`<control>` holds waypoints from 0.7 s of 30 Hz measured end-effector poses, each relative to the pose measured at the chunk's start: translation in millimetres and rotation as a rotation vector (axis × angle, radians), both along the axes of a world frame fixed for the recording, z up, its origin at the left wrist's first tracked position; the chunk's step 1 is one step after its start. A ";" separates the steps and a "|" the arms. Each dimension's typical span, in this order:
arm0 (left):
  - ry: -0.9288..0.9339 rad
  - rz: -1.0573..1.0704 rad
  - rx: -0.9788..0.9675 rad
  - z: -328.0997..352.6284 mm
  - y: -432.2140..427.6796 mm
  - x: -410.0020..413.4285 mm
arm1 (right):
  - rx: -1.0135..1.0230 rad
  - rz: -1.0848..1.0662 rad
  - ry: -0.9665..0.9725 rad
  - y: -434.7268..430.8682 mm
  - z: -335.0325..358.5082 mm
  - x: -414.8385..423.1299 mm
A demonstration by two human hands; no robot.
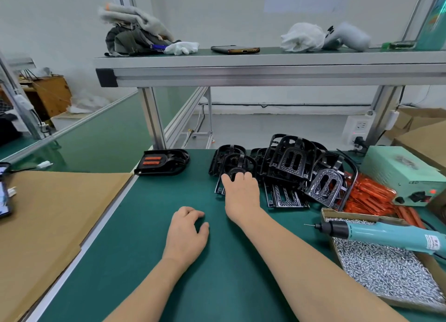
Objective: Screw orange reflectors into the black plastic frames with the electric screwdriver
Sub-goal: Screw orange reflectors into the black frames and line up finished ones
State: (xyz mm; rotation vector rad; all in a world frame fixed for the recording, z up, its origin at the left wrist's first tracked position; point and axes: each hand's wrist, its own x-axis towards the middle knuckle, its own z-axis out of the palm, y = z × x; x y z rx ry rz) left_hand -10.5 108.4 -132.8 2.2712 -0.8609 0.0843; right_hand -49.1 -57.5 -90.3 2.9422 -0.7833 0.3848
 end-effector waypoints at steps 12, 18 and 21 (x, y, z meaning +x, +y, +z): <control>-0.003 0.003 -0.018 0.6 -0.6 1.5 | 0.041 0.014 -0.133 3.2 -9.4 -11.6; -0.001 0.010 -0.011 -0.1 0.3 1.7 | 0.145 0.083 -0.377 11.0 -3.9 -35.8; 0.007 0.017 -0.011 0.9 -0.2 1.8 | 0.283 0.159 -0.593 19.2 0.3 -52.8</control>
